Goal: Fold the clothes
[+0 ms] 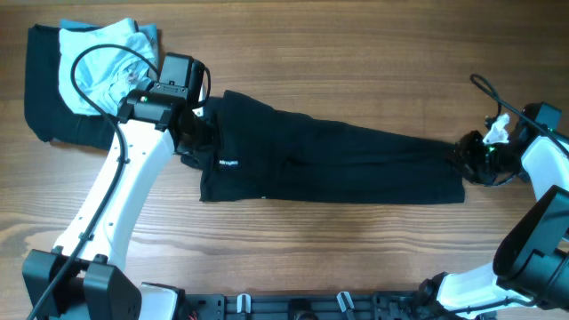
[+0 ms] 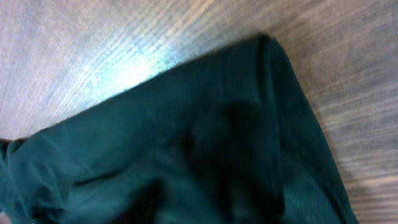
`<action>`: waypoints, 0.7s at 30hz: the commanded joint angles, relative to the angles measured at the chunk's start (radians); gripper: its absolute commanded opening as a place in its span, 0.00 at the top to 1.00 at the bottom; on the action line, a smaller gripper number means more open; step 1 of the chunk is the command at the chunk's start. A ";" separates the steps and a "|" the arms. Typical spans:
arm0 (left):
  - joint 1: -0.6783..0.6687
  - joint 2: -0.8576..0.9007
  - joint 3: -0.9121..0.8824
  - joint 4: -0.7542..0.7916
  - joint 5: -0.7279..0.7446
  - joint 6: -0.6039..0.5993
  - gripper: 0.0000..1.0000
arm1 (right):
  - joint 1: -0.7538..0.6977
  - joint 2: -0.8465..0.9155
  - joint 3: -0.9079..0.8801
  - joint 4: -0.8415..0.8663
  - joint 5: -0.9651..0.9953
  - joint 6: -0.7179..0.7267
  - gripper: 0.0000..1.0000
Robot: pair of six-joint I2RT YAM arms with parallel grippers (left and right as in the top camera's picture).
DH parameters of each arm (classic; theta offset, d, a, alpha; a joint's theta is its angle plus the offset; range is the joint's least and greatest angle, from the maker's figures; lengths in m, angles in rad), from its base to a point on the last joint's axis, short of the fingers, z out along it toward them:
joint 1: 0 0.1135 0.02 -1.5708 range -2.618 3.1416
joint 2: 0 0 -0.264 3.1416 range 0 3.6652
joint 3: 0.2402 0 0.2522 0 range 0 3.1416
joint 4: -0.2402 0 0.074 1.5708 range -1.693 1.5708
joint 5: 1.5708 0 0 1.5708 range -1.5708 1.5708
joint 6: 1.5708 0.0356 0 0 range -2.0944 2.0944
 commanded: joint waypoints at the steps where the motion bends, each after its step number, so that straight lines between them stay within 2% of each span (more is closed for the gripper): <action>1: 0.006 -0.012 0.003 -0.021 -0.014 0.002 0.58 | -0.004 -0.021 0.004 -0.023 0.026 0.025 0.35; 4: 0.006 -0.012 0.003 -0.020 -0.018 0.002 0.47 | -0.004 -0.021 0.004 -0.028 0.046 0.025 0.31; 10: 0.002 0.000 -0.019 0.000 -0.013 0.006 0.39 | -0.004 -0.021 0.004 -0.006 0.051 0.024 0.25; 16: -0.019 0.031 -0.127 0.131 0.123 0.068 0.41 | -0.007 -0.035 0.005 0.063 -0.017 0.022 0.27; 21: -0.024 0.089 -0.203 0.253 0.088 0.066 0.50 | -0.007 -0.089 0.005 0.067 -0.014 0.014 0.26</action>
